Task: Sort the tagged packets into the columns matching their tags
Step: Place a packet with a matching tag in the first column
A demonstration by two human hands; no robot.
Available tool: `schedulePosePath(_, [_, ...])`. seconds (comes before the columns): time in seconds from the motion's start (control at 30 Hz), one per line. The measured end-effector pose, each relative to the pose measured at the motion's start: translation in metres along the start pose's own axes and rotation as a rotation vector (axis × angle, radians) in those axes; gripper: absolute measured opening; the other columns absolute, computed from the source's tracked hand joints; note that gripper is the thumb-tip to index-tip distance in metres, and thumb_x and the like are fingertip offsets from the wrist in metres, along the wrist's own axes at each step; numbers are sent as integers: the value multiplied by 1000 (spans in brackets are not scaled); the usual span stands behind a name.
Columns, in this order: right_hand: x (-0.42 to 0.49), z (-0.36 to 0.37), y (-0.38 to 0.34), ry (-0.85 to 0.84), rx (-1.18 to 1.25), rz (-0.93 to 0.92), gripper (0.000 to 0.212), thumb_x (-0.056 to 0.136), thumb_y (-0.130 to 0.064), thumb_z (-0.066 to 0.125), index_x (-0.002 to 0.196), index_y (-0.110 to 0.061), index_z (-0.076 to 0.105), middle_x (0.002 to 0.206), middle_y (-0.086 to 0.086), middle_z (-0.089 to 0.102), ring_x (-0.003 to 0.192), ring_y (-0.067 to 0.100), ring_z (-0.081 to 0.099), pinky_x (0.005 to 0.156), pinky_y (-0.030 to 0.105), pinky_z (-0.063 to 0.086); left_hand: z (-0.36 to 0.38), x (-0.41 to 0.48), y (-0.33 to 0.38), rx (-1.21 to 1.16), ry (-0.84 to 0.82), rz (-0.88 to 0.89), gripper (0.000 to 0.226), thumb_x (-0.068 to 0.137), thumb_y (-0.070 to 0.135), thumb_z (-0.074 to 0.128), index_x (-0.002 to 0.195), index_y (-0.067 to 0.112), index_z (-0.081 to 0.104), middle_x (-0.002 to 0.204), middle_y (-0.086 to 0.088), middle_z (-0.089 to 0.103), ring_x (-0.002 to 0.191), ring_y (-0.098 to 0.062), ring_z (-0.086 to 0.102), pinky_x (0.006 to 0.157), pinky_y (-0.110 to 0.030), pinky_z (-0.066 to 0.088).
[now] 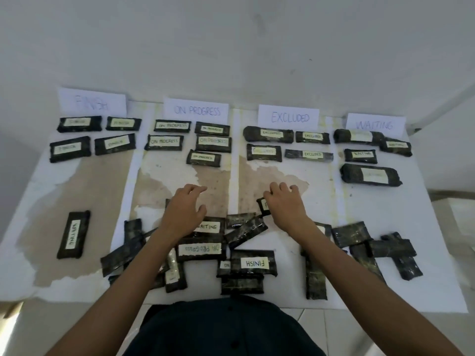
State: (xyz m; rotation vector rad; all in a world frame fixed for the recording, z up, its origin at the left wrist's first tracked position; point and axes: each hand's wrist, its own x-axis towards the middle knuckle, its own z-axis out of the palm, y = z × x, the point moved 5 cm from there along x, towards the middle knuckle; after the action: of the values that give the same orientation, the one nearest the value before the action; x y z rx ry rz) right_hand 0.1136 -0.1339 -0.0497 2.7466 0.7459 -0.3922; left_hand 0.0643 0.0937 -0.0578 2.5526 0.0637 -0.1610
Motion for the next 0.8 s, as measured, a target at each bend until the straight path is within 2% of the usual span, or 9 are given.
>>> schedulePosePath(0.2, [11,-29,-29,-53,-71,200,35,77,-11,65,111,-8,57,123,13,47,117,35,43,108,55,25,-38,-15,-47,-35,25,-63,44,87,12,56,131,12,51,126,-9,52,117,-28,46,95,-38,41])
schedulePosePath(0.33, [28,-43,-62,38,59,110,41,79,-4,59,119,-9,54,124,13,49,115,37,45,105,54,29,-59,-23,-79,-45,46,-88,44,87,14,56,131,12,51,127,-8,52,117,-27,47,96,-38,42])
schedulePosePath(0.53, [76,-62,-136,71,291,-33,54,82,-13,62,133,-15,44,134,7,45,121,31,40,99,44,33,-89,-26,-138,-50,72,-157,46,86,15,58,132,12,50,127,-10,52,116,-29,47,95,-40,42])
schedulePosePath(0.8, [160,-95,-247,89,460,-146,53,81,-21,66,131,-16,48,131,4,50,116,30,39,93,40,35,-129,-9,-226,-49,100,-240,48,84,12,57,132,10,49,131,-13,49,121,-30,44,100,-40,39])
